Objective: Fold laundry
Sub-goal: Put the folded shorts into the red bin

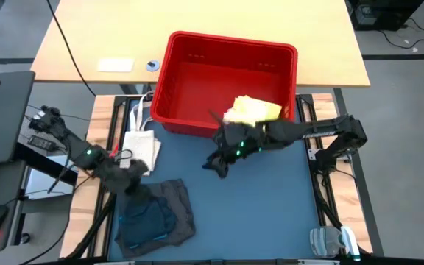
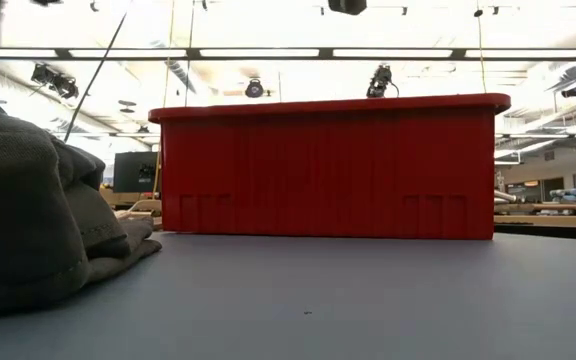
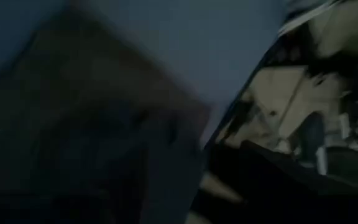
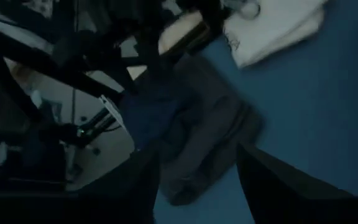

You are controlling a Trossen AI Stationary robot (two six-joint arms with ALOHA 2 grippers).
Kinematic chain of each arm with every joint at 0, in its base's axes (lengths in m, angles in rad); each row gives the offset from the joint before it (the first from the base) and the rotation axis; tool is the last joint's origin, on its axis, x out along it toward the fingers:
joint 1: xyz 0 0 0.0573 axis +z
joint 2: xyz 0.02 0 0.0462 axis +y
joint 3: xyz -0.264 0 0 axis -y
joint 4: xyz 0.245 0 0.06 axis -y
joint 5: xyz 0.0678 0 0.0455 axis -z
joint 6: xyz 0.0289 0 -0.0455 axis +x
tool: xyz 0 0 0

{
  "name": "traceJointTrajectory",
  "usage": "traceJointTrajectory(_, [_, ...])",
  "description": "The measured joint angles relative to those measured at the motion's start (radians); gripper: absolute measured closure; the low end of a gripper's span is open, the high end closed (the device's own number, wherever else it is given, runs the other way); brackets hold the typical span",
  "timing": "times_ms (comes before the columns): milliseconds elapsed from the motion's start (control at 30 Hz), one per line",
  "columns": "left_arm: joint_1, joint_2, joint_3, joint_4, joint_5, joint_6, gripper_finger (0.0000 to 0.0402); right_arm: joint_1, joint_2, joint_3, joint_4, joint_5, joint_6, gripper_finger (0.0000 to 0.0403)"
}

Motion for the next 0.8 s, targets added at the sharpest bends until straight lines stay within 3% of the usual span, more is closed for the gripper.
traceJointTrajectory(67, [-0.079,0.003,-0.004,-0.057,0.0,-0.093,0.0129,0.026,0.0,-0.067,0.051,-0.001,0.077,0.0186])
traceJointTrajectory(200, [-0.203,0.003,-0.007,-0.081,0.036,-0.273,0.0086,0.043,0.002,-0.216,0.264,-0.107,0.205,0.0186])
traceJointTrajectory(367, [-0.3,0.013,-0.006,-0.129,0.114,-0.404,0.0053,0.055,0.001,-0.332,0.522,-0.113,0.271,0.0193])
traceJointTrajectory(533, [-0.342,0.07,-0.051,-0.208,0.125,-0.454,0.0051,0.055,0.002,-0.397,0.543,-0.089,0.224,0.0197])
traceJointTrajectory(667, [-0.328,0.111,-0.195,-0.044,0.133,-0.478,0.0051,0.061,0.02,-0.436,0.531,-0.078,0.266,0.0201])
traceJointTrajectory(800, [-0.241,0.178,-0.358,0.189,0.153,-0.468,0.0051,0.077,0.025,-0.434,0.552,-0.062,0.275,0.0207])
